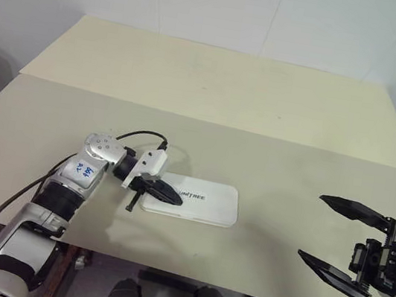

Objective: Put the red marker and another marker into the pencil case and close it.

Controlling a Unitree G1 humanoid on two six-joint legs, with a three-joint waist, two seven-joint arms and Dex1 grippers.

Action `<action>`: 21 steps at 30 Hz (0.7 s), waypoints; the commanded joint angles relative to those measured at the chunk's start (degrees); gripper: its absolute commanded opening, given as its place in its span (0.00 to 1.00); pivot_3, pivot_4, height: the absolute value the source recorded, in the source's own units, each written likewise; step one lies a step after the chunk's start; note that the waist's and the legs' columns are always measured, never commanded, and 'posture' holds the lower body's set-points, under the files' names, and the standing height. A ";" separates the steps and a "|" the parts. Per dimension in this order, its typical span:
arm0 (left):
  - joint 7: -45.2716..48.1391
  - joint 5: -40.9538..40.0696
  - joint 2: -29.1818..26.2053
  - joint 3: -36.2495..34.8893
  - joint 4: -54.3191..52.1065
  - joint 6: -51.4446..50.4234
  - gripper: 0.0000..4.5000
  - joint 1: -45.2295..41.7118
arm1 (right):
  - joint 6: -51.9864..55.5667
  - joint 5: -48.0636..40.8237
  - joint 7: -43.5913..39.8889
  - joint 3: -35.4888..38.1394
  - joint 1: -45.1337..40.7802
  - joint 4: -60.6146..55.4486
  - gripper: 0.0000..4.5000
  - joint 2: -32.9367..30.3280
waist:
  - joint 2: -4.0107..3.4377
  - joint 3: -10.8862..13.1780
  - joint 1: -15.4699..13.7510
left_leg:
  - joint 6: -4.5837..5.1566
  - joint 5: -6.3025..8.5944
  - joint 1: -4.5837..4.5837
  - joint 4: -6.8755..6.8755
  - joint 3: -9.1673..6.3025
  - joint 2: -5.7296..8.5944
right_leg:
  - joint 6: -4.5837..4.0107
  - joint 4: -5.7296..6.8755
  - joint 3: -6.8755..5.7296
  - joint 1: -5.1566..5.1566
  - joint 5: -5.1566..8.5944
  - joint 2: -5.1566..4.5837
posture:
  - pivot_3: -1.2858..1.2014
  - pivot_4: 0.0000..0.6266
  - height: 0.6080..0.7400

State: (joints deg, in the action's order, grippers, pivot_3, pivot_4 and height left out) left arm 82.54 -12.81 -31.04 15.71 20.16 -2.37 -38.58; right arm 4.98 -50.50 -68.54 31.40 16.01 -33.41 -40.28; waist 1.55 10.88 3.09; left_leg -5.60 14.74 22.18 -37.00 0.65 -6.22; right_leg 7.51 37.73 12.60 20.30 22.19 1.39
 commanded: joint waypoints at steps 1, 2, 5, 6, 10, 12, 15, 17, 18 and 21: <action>-2.51 -3.45 1.38 -4.91 -2.37 1.70 0.01 0.59 | -0.40 0.56 -0.03 -0.99 -1.65 1.09 1.00 -0.08 | 0.19 0.11 0.17 | 0.02 -0.01 0.05 0.00 0.04 0.01 | 0.01 -0.01 0.06 0.05 -0.01 0.00 | 0.52 0.24 1.00; -2.88 -4.33 1.38 -6.23 -3.58 2.44 0.01 1.26 | -0.23 0.69 -0.16 -1.48 -2.44 1.65 1.00 -0.26 | 0.28 0.16 0.36 | 0.03 -0.01 0.11 0.01 0.07 0.01 | 0.05 -0.01 0.08 0.12 -0.03 0.00 | 0.52 0.24 1.00; -2.80 -8.34 1.72 -9.91 -7.32 3.55 0.01 3.24 | 0.21 0.90 -0.78 -2.68 -5.09 3.65 1.00 -1.09 | 0.31 0.19 0.64 | 0.06 0.00 0.11 0.08 0.09 -0.01 | 0.41 0.00 0.07 0.18 -0.22 0.00 | 0.52 0.24 1.00; -2.10 -11.78 2.02 -12.37 -9.79 4.02 0.01 4.50 | 0.42 1.07 -1.02 -3.27 -6.32 4.40 1.00 -1.45 | 0.30 0.20 0.69 | 0.07 0.01 0.10 0.12 0.10 -0.01 | 0.42 0.00 0.07 0.20 -0.22 0.00 | 0.52 0.24 1.00; 0.51 -22.20 3.58 -19.79 -16.61 5.72 0.01 8.84 | 1.39 1.38 -2.34 -5.10 -10.64 7.26 1.00 -2.77 | 0.29 0.20 0.81 | 0.07 0.01 0.08 0.43 0.12 -0.04 | 0.35 -0.02 -0.01 0.28 -0.17 -0.03 | 0.52 0.24 1.00; 0.43 -27.44 2.71 -23.66 -19.01 2.39 0.01 12.43 | 2.29 1.39 -3.39 -6.07 -12.99 8.82 1.00 -3.83 | 0.27 0.20 0.67 | 0.06 0.01 0.04 0.53 0.08 -0.07 | 0.31 -0.06 -0.07 0.28 -0.15 0.01 | 0.52 0.24 1.00; 1.37 -30.58 0.42 -27.80 -20.41 0.80 0.01 17.11 | 2.76 2.03 -5.53 -6.93 -16.27 12.09 1.00 -5.29 | 0.24 0.24 1.01 | 0.07 0.01 0.01 0.61 0.11 -0.07 | 0.29 -0.13 -0.06 0.27 -0.13 -0.02 | 0.52 0.24 1.00; 2.51 -32.67 -0.95 -30.01 -20.27 -0.41 0.01 18.84 | 2.84 2.47 -6.54 -7.26 -17.68 13.69 1.00 -5.84 | 0.26 0.25 1.21 | 0.07 0.01 0.02 0.60 0.10 -0.07 | 0.29 -0.15 -0.08 0.27 -0.13 -0.02 | 0.52 0.24 1.00; 4.03 -32.58 -2.42 -30.83 -19.70 -0.43 0.01 20.10 | 2.94 2.65 -7.07 -7.44 -18.53 14.58 1.00 -6.16 | 0.27 0.25 1.26 | 0.07 0.01 0.02 0.60 0.09 -0.07 | 0.29 -0.15 -0.08 0.26 -0.13 -0.02 | 0.52 0.24 1.00; 8.94 -29.97 -7.51 -33.18 -13.97 2.27 0.01 21.82 | 2.96 3.29 -8.95 -8.55 -21.46 17.47 1.00 -6.98 | 0.28 0.28 1.48 | 0.07 0.01 0.01 0.58 0.09 -0.05 | 0.29 -0.17 -0.09 0.24 -0.13 -0.06 | 0.52 0.24 1.00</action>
State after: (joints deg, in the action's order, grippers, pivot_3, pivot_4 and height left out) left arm 86.05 -43.40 -36.76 -15.13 4.04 -2.06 -16.94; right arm 7.91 -47.08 -76.21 22.57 -4.32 -16.47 -46.00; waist 1.83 11.15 4.57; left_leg -5.54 14.75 22.19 -36.43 0.75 -6.28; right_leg 7.80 37.56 12.51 20.54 22.06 1.31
